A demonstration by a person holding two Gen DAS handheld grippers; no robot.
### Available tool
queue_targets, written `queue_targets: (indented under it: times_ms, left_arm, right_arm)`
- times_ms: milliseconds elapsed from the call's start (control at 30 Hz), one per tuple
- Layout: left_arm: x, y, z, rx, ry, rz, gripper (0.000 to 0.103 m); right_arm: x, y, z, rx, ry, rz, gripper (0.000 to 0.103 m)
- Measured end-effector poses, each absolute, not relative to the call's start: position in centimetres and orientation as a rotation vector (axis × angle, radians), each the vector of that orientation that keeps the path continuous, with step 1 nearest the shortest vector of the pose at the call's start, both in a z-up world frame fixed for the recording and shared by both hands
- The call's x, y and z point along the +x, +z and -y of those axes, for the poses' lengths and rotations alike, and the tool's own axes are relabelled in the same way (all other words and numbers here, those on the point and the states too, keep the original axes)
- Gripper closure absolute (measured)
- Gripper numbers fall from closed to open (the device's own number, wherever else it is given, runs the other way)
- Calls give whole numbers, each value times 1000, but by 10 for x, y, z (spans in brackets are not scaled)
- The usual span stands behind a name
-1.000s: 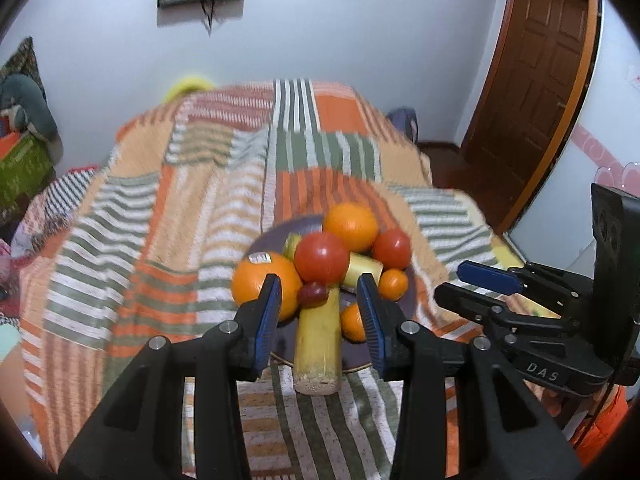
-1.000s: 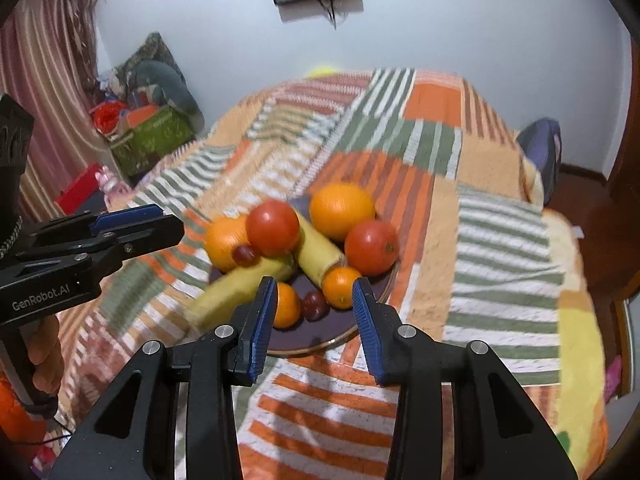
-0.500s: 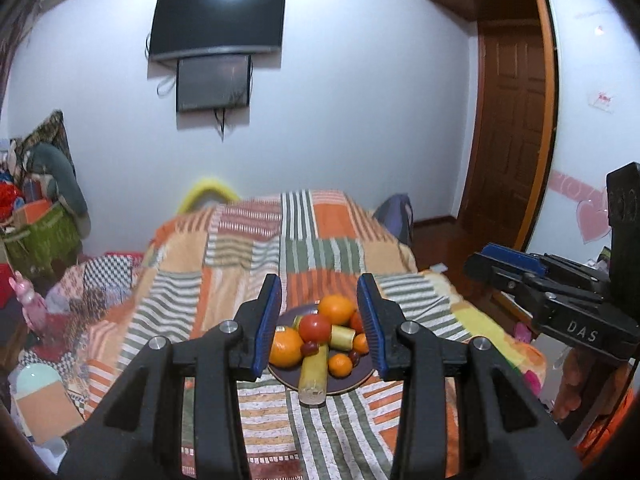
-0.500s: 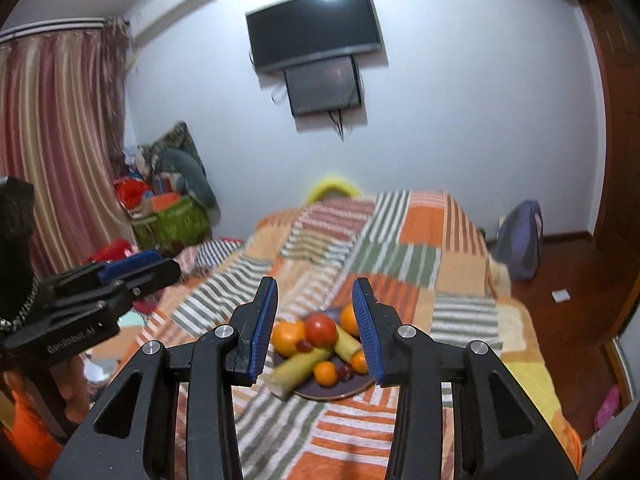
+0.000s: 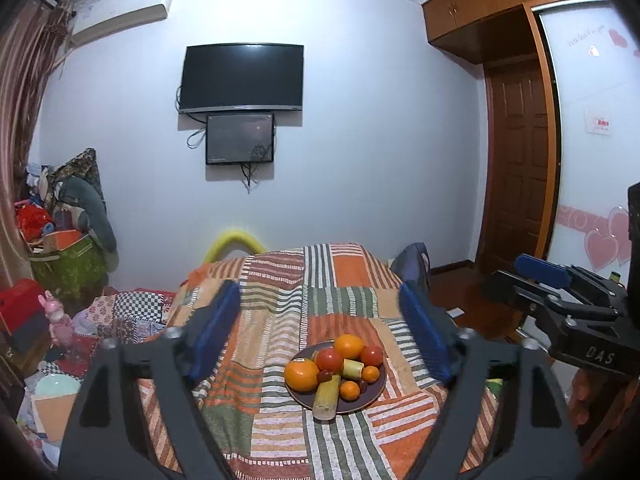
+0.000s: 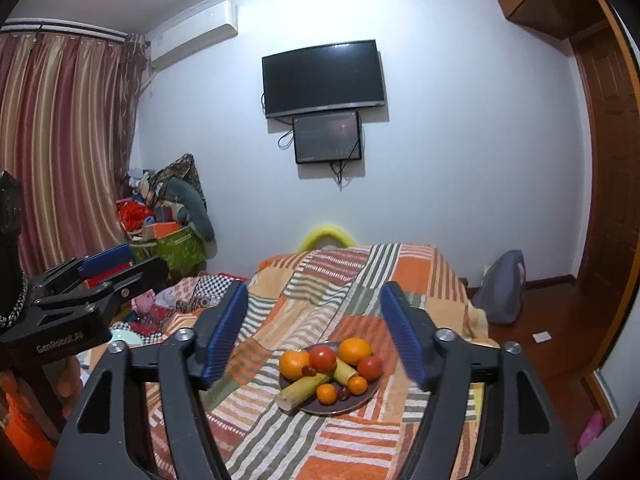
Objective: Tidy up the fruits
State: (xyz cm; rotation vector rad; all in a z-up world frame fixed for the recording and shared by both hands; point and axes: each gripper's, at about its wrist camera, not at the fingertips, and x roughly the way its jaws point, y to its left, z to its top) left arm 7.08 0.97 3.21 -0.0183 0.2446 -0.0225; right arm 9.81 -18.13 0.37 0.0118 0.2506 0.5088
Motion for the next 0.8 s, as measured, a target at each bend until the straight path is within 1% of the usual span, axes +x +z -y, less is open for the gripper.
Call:
queue_targets:
  times_ms: [33, 100, 233, 267, 300, 333, 800]
  left_arm:
    - [69, 33, -10, -23, -19, -241, 16]
    - [67, 33, -11, -30, -12, -237, 9]
    - [65, 33, -12, -35, -4, -235, 7]
    - [65, 33, -12, -36, 0, -233, 2]
    - [64, 33, -12, -40, 5, -226, 0]
    - [63, 35, -12, -41, 7, -221, 0]
    - [56, 36, -10, -36, 5, -215, 0]
  right_arm:
    - [96, 5, 182, 14, 503, -243, 26]
    - [95, 5, 181, 12, 488, -230, 20]
    - [92, 5, 177, 3, 463, -218, 13]
    - [90, 5, 177, 3, 458, -217, 10]
    - [89, 4, 177, 3, 451, -215, 4]
    - [86, 2, 178, 6, 442, -211, 0]
    - [79, 3, 183, 27, 426, -210, 0]
